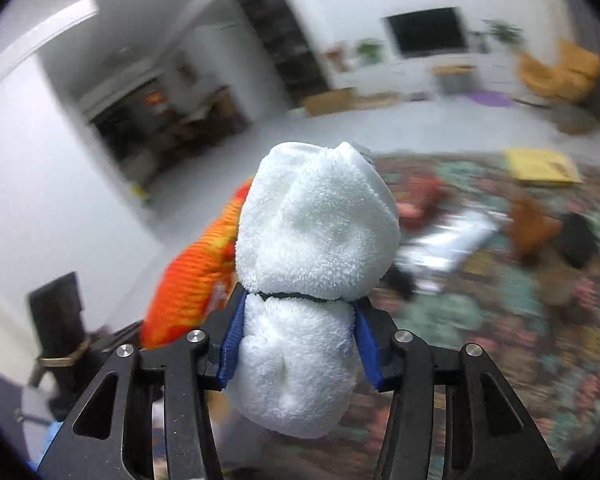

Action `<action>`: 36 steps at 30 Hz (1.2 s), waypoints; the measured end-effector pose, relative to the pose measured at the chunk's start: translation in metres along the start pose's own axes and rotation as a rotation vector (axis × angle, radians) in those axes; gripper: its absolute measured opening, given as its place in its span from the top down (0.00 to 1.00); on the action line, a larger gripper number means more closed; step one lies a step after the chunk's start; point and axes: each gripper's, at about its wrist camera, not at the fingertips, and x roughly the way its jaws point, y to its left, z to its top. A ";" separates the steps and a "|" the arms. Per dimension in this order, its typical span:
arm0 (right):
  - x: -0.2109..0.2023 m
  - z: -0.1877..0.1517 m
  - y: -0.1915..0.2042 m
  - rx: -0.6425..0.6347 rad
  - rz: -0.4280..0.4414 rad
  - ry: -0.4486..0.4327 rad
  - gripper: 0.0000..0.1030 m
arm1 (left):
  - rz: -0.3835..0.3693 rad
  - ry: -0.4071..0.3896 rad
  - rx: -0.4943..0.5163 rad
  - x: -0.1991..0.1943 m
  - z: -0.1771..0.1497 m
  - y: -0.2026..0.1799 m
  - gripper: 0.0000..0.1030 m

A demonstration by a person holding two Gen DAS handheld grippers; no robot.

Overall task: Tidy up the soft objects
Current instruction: 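Carry fish and towel into the white box and open both tools, then return both tools over the remaining items on the rug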

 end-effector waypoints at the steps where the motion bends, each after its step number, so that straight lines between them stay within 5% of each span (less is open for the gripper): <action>1: 0.013 0.001 0.011 -0.002 0.033 0.009 0.32 | 0.070 -0.007 -0.008 0.000 -0.002 0.015 0.00; 3: 0.044 0.001 0.028 0.006 0.094 0.048 0.24 | 0.200 0.017 -0.035 0.005 -0.008 0.045 0.00; 5: 0.056 -0.002 0.031 0.022 0.088 0.058 0.24 | 0.251 0.039 -0.060 0.006 -0.014 0.062 0.00; 9: 0.043 -0.024 -0.009 0.019 -0.039 0.006 0.24 | 0.227 0.004 -0.085 0.008 -0.018 0.066 0.00; 13: 0.029 -0.064 -0.093 0.078 -0.299 0.001 0.24 | 0.085 -0.001 -0.049 -0.002 -0.025 0.032 0.00; 17: 0.016 -0.121 -0.188 0.178 -0.590 0.053 0.24 | -0.124 0.016 0.057 -0.003 -0.031 -0.042 0.00; 23: -0.012 -0.153 -0.254 0.259 -0.798 0.077 0.24 | -0.358 0.168 0.182 0.035 -0.065 -0.159 0.00; 27: -0.011 -0.164 -0.269 0.265 -0.840 0.065 0.24 | -0.270 0.247 0.275 0.099 -0.097 -0.197 0.00; 36: -0.014 -0.176 -0.277 0.274 -0.854 0.041 0.20 | -0.072 0.248 0.233 0.204 -0.098 -0.189 0.00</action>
